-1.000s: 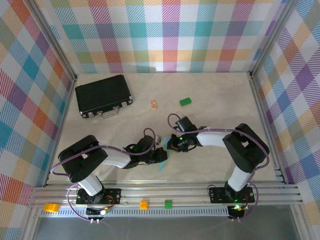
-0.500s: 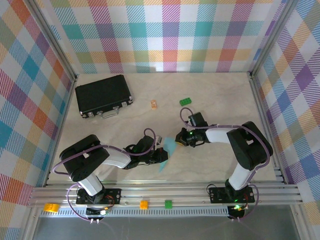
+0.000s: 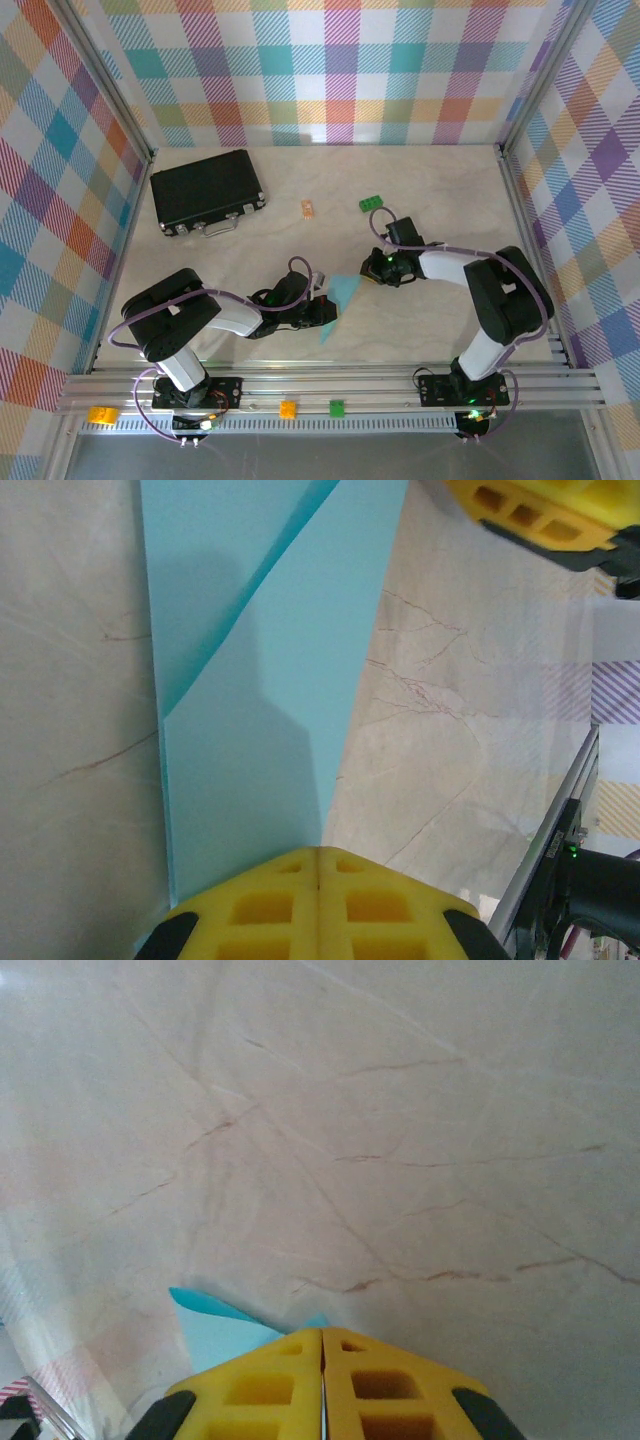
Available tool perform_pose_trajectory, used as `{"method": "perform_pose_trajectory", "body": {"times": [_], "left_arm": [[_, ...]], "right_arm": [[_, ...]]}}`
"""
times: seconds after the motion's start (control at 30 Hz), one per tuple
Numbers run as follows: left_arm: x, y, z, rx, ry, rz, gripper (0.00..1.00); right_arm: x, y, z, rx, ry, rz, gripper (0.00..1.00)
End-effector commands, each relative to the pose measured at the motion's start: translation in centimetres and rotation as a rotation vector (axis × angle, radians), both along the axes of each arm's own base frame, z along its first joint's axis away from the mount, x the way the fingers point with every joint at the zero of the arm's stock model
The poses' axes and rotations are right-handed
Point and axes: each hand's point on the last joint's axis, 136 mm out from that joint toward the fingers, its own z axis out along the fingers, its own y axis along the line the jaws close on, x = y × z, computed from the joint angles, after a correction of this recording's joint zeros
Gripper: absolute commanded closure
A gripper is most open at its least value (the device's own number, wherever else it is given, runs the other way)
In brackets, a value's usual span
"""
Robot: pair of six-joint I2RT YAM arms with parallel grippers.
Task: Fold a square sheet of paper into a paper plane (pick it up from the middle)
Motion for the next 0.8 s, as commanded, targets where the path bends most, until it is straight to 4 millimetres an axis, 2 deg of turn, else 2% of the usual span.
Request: {"method": "perform_pose_trajectory", "body": {"times": [0.0,0.1,0.2,0.3,0.43,0.5,0.67,0.77], "left_arm": [[-3.8,4.1,-6.1,0.216,0.176,-0.013,1.0],[-3.7,4.0,-6.1,0.214,0.175,-0.011,1.0],[-3.5,3.8,-5.9,0.208,0.171,-0.008,1.0],[-3.4,3.6,-5.6,0.201,0.167,-0.009,1.0],[-3.2,3.3,-5.0,0.185,0.161,-0.009,1.0],[-3.2,2.9,-4.3,0.167,0.154,-0.014,1.0],[-2.8,2.3,-1.8,0.146,0.111,-0.036,1.0],[-2.3,1.8,0.9,0.115,0.061,-0.045,1.0]], "right_arm": [[0.7,0.5,3.3,0.043,-0.092,0.04,0.89],[-0.6,2.5,4.0,0.131,-0.092,0.094,0.89],[-2.7,4.8,3.0,0.151,-0.032,0.17,0.9],[-4.1,5.8,1.3,0.142,0.012,0.192,0.92],[-5.4,4.9,-1.7,0.088,0.079,0.171,0.95],[-5.7,4.4,-2.6,0.053,0.099,0.17,0.97],[-5.9,3.1,-3.6,-0.037,0.12,0.159,1.0],[-6.1,2.9,-4.1,-0.054,0.141,0.158,1.0]]}}
